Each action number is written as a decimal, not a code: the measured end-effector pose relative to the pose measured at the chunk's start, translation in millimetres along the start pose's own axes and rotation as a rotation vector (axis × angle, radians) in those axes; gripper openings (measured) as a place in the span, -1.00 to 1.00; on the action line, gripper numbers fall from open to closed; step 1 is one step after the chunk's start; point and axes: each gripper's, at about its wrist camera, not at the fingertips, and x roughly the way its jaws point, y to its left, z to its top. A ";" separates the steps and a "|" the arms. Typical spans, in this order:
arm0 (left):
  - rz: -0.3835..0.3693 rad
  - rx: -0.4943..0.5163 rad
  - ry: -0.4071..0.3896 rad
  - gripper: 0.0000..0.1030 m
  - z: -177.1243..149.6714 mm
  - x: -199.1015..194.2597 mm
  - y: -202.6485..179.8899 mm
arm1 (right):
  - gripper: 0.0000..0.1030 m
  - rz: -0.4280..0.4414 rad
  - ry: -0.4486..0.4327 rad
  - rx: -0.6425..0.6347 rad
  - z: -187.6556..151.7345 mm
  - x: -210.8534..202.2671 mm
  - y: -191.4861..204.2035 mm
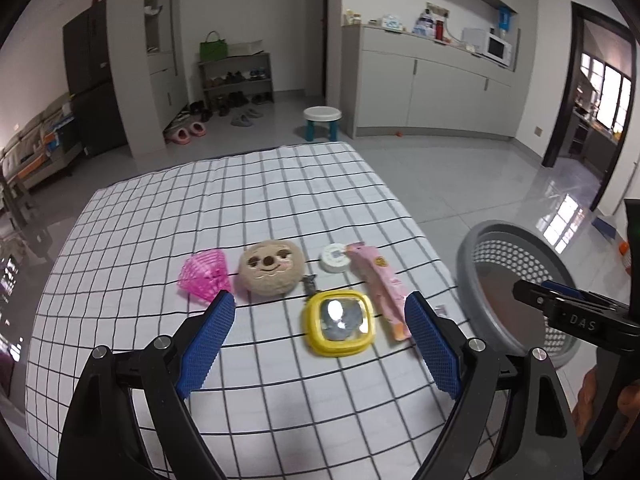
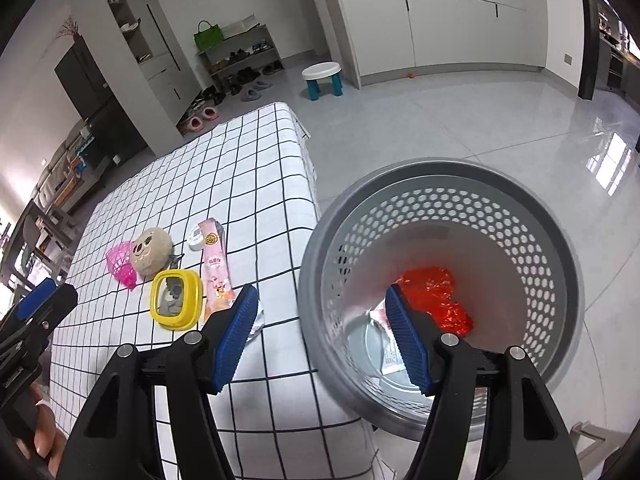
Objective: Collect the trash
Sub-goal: 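Move both open grippers from the basket back over the table, then lower the right gripper onto the crumpled white paper and grasp it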
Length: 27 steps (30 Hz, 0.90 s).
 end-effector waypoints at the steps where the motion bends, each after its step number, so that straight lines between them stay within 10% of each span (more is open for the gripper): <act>1: 0.008 -0.008 0.003 0.65 -0.4 2.7 4.6 | 0.23 0.002 0.003 -0.001 0.4 1.4 1.3; 27: 0.091 -0.072 0.082 0.66 -6.1 24.8 44.3 | 0.23 -0.004 0.137 -0.216 -18.3 63.4 69.9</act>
